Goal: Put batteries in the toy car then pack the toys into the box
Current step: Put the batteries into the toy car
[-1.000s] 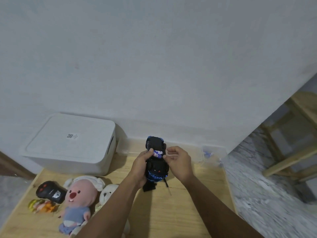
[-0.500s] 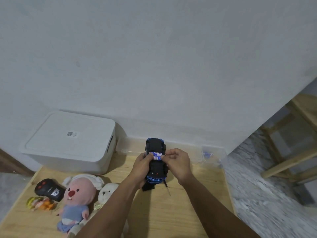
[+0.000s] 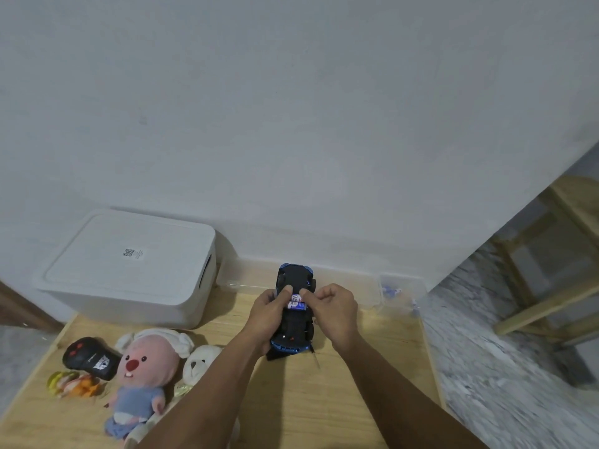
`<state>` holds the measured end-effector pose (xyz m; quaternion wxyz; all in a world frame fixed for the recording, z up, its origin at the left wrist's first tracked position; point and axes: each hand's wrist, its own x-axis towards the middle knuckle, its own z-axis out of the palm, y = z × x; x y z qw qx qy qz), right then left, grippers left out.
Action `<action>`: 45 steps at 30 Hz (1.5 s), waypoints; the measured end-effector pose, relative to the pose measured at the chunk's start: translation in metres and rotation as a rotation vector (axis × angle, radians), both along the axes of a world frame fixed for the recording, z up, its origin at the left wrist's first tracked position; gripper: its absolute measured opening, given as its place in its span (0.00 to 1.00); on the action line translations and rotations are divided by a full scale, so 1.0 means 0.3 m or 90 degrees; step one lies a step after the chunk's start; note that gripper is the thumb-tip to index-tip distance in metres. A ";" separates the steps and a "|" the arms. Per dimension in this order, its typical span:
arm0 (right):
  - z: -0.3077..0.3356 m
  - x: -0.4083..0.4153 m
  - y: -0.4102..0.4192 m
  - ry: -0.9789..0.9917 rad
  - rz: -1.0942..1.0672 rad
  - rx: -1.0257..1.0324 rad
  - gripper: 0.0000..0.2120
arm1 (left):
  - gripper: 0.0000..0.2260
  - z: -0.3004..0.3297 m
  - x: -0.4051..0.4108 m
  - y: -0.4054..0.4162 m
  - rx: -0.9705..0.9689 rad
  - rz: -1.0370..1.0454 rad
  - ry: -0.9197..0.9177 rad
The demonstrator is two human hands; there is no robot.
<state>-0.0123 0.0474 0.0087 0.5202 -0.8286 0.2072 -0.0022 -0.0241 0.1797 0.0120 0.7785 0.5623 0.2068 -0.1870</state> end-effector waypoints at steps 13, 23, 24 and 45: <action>-0.088 0.025 -0.221 0.095 0.020 -0.162 0.08 | 0.15 -0.030 -0.008 0.043 -0.122 -0.001 0.137; -0.173 0.013 -0.277 0.214 0.132 -0.388 0.09 | 0.12 -0.077 0.028 0.042 -0.024 -0.005 0.099; -0.178 0.017 -0.272 0.223 0.132 -0.393 0.10 | 0.12 -0.077 0.030 0.040 -0.022 -0.006 0.100; 0.019 0.026 -0.100 -0.008 0.032 0.150 0.06 | 0.20 -0.058 0.030 0.027 -0.132 0.053 0.151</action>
